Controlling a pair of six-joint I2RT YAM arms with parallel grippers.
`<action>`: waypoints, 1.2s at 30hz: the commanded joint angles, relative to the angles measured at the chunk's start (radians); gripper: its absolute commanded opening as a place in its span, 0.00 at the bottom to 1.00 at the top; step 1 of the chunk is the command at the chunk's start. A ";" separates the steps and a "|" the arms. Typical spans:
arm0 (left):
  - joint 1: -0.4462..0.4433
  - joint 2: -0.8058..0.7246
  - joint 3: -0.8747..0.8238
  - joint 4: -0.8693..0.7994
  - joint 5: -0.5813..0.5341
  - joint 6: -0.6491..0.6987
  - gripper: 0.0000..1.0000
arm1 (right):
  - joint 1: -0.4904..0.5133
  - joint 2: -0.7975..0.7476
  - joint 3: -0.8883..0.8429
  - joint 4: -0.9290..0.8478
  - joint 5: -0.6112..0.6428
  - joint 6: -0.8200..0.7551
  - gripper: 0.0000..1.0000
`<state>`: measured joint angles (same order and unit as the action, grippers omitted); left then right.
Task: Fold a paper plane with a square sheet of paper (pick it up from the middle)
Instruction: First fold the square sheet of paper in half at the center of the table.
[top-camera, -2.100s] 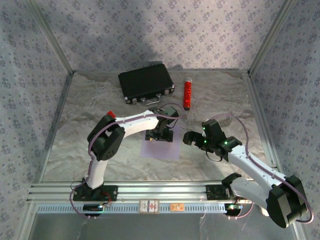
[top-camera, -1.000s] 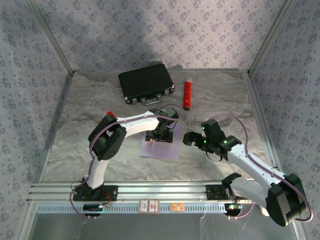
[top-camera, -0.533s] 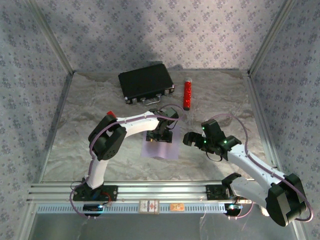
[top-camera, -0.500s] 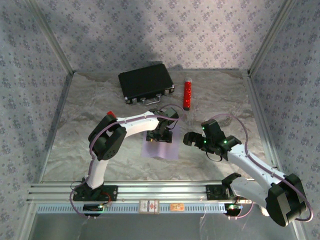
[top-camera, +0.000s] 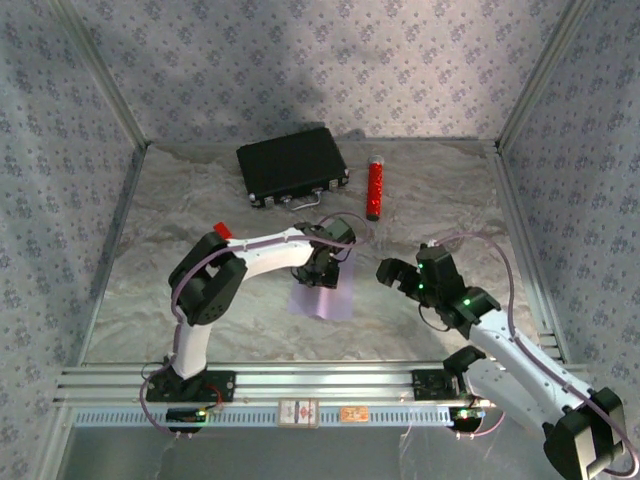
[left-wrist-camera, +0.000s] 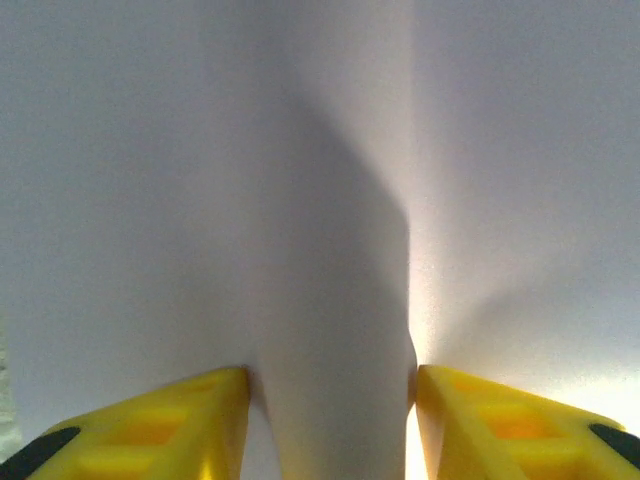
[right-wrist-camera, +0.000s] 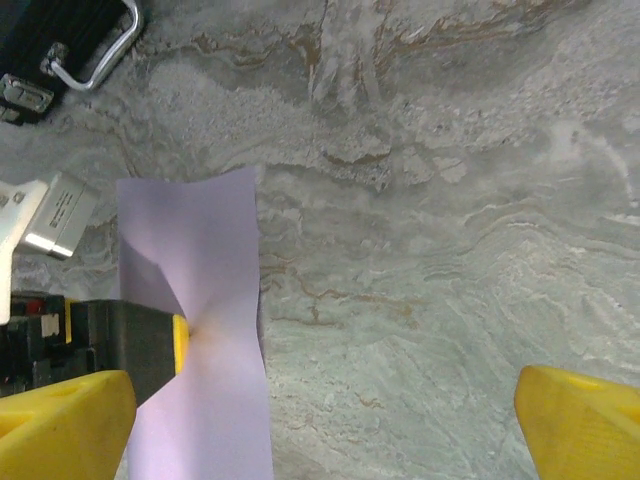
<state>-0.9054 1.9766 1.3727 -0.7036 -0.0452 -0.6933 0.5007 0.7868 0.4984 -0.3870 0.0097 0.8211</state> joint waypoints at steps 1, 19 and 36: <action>-0.009 -0.069 -0.026 0.071 0.017 0.000 0.45 | -0.010 -0.033 -0.023 0.005 0.064 0.021 0.99; 0.169 -0.302 -0.377 0.765 0.611 -0.229 0.39 | -0.087 -0.184 -0.057 0.029 0.062 0.001 0.98; 0.229 -0.278 -0.542 1.054 0.688 -0.382 0.38 | -0.100 -0.085 -0.037 0.154 -0.165 -0.035 0.99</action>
<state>-0.6838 1.6783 0.8471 0.3000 0.6426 -1.0637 0.4053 0.6746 0.4290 -0.2497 -0.0952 0.8150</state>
